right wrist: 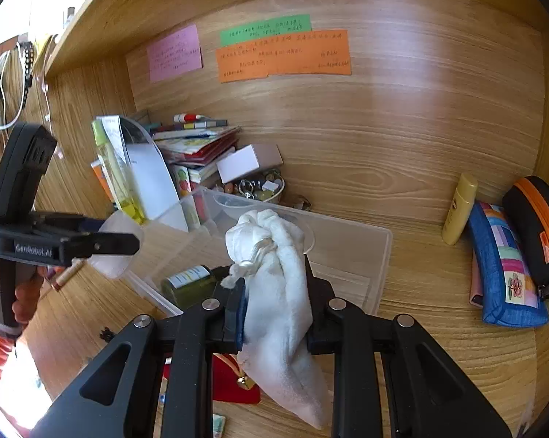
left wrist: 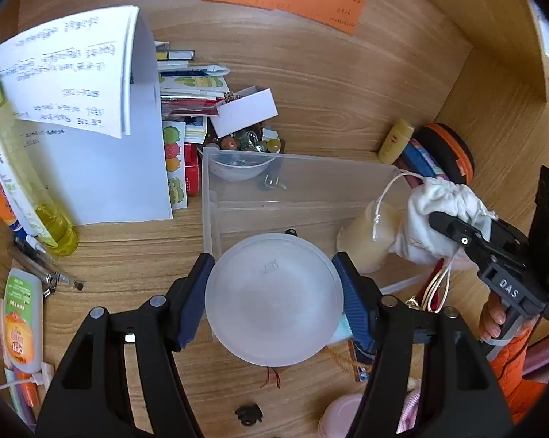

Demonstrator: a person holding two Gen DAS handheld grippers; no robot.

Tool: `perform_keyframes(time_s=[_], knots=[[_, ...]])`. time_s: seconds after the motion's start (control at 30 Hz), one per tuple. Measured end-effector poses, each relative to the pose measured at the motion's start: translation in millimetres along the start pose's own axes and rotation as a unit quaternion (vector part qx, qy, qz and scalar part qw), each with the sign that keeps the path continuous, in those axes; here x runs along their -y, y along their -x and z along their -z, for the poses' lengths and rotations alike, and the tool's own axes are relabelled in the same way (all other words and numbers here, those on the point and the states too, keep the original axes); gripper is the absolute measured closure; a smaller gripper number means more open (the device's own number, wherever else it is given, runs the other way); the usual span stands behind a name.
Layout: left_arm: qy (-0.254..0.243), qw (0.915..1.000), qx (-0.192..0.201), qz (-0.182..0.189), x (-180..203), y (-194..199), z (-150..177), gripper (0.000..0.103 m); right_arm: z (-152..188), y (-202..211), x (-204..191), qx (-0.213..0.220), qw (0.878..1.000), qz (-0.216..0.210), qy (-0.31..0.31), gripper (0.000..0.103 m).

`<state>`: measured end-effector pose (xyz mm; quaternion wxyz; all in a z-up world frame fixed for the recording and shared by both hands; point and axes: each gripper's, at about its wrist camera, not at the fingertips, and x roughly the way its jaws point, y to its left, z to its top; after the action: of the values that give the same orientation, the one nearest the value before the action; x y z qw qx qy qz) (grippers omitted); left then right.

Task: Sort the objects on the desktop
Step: 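Grasp the white round lid with the left gripper while the right carries the pouch to the box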

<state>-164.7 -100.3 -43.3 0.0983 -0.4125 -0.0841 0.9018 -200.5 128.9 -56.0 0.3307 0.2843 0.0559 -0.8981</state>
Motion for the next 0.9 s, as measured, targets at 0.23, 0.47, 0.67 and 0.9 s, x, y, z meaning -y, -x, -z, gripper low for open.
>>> perform_keyframes(time_s=[0.23, 0.47, 0.67, 0.9], knots=[[-0.015, 0.9997, -0.013, -0.014, 7, -16, -5, 0.038, 6, -5, 10, -0.004, 1.000, -0.010, -0.009, 0.079], [-0.020, 0.9993, -0.023, -0.022, 9, -31, -8, 0.038, 13, -13, -3, -0.010, 1.000, -0.004, 0.018, 0.073], [-0.034, 0.9987, -0.023, -0.031, 15, -37, -10, 0.038, 16, -16, -11, -0.007, 1.000, 0.007, 0.030, 0.068], [-0.042, 0.9984, -0.034, -0.014, 27, -52, -13, 0.045, 20, -23, -13, -0.023, 0.999, 0.001, 0.025, 0.042]])
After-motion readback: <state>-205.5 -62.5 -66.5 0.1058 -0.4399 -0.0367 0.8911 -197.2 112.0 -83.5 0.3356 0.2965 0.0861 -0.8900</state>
